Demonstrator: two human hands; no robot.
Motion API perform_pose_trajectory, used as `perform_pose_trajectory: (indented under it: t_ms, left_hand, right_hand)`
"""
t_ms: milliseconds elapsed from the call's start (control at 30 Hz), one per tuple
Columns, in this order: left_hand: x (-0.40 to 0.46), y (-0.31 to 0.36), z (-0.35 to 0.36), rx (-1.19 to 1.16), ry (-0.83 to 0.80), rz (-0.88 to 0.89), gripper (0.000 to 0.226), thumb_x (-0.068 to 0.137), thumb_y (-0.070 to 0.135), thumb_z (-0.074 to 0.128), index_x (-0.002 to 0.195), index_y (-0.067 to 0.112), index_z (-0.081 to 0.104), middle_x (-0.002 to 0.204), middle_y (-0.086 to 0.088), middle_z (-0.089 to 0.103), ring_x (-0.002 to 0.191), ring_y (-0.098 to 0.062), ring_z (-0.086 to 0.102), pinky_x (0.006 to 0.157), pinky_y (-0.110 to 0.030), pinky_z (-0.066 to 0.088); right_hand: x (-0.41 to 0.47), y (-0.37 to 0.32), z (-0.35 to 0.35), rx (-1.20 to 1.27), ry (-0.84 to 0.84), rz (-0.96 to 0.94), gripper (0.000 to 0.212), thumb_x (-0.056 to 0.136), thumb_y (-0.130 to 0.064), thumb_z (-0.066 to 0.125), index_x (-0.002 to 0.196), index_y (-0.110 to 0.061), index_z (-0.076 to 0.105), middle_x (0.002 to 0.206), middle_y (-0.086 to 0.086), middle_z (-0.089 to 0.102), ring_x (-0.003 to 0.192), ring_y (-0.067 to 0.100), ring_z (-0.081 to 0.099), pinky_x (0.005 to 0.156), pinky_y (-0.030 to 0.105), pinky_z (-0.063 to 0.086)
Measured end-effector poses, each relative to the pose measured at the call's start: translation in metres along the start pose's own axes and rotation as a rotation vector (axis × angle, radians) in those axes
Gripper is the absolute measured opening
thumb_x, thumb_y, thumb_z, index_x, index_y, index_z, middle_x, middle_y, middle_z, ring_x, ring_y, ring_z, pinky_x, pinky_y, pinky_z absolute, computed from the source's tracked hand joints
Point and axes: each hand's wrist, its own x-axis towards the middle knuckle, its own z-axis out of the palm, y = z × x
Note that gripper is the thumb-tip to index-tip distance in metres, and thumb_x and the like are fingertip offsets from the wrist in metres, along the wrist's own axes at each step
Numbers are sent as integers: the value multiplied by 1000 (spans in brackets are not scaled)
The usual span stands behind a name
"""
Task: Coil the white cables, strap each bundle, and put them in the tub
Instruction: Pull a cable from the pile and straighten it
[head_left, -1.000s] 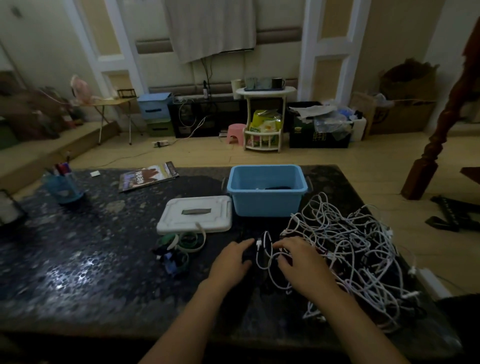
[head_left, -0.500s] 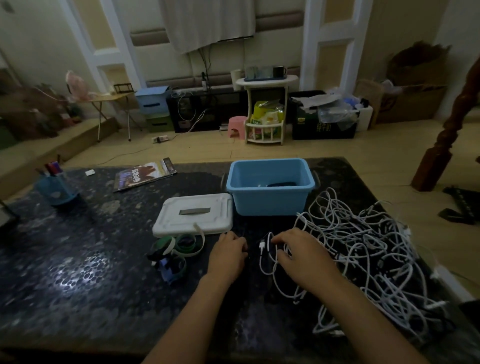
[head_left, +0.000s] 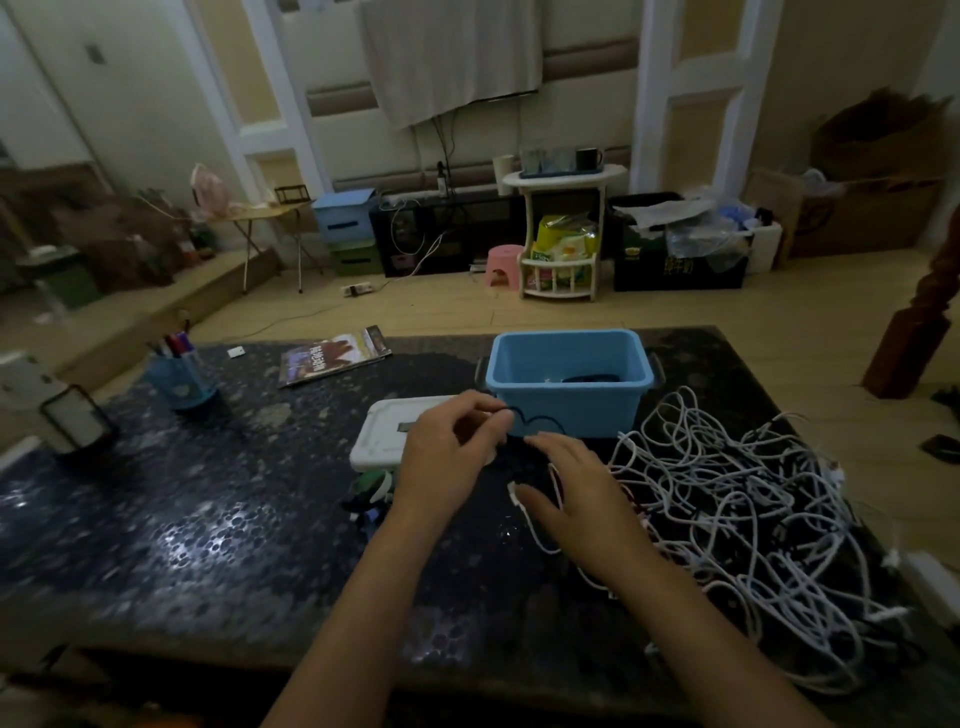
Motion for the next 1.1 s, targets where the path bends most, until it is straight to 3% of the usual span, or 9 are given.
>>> perform_pose_trajectory:
  t_ms: [133, 200, 333, 467, 600, 767, 867, 967, 1100]
  left_hand:
    - [-18, 9, -10, -123, 64, -62, 5, 91, 17, 70, 88, 17, 73, 70, 2, 71, 69, -11, 67, 64, -20, 53]
    - [-24, 4, -12, -148, 80, -99, 8, 93, 17, 68, 88, 15, 73, 67, 3, 69, 64, -9, 64, 62, -22, 52]
    - [-21, -2, -16, -283, 161, -183, 12, 96, 17, 61, 90, 12, 71, 68, -2, 66, 66, -10, 61, 64, -21, 51]
    - [-11, -14, -23, -342, 220, -231, 14, 100, 18, 56, 93, 9, 65, 71, -5, 63, 69, -15, 61, 64, -25, 55]
    - [-2, -30, -24, -269, 206, -242, 13, 100, 18, 57, 90, 12, 64, 76, -7, 65, 67, -8, 63, 62, -18, 53]
    - [3, -54, -21, -95, 121, -266, 14, 99, 23, 58, 87, 18, 64, 87, -2, 69, 82, -20, 69, 76, -40, 58]
    - [0, -61, -16, 37, 23, -292, 8, 97, 28, 60, 92, 24, 64, 91, 2, 67, 82, -16, 66, 74, -34, 53]
    - [-4, -67, -10, 112, -65, -270, 7, 96, 27, 62, 90, 23, 62, 88, 0, 66, 76, -10, 62, 67, -24, 46]
    - [-7, -66, -9, 92, -108, -276, 4, 95, 21, 64, 94, 23, 61, 95, 2, 65, 87, -7, 62, 75, -20, 49]
  right_hand:
    - [1, 0, -8, -41, 101, 28, 31, 89, -28, 73, 116, -25, 57, 121, -9, 54, 115, 13, 52, 96, 25, 43]
    - [2, 3, -15, -70, 174, 22, 32, 85, -21, 76, 107, -25, 54, 107, -9, 51, 103, 13, 53, 88, 28, 46]
    - [6, 15, -27, -141, 203, 104, 55, 84, -10, 76, 130, -25, 50, 120, -4, 48, 103, 15, 54, 84, 32, 52]
    - [11, 35, -39, -284, 119, 235, 18, 98, -28, 59, 113, -25, 70, 107, -3, 65, 95, 18, 61, 72, 32, 49]
    - [21, 45, -52, -284, 93, 322, 30, 102, -41, 50, 97, -22, 72, 92, 1, 69, 81, 21, 62, 68, 37, 51]
    - [35, 31, -63, -291, 260, 339, 35, 102, -47, 44, 102, -27, 72, 95, 5, 54, 81, 25, 56, 65, 34, 42]
    - [40, 24, -66, -88, 268, 351, 28, 102, -37, 47, 99, -29, 74, 88, 0, 65, 75, 17, 60, 60, 29, 41]
    - [42, 15, -64, 393, 225, 471, 26, 102, -25, 52, 98, -15, 76, 73, 2, 62, 56, 14, 63, 57, 24, 54]
    - [46, -8, -74, 696, 226, 388, 22, 102, -18, 54, 97, -11, 74, 81, 5, 60, 63, 14, 67, 67, 25, 60]
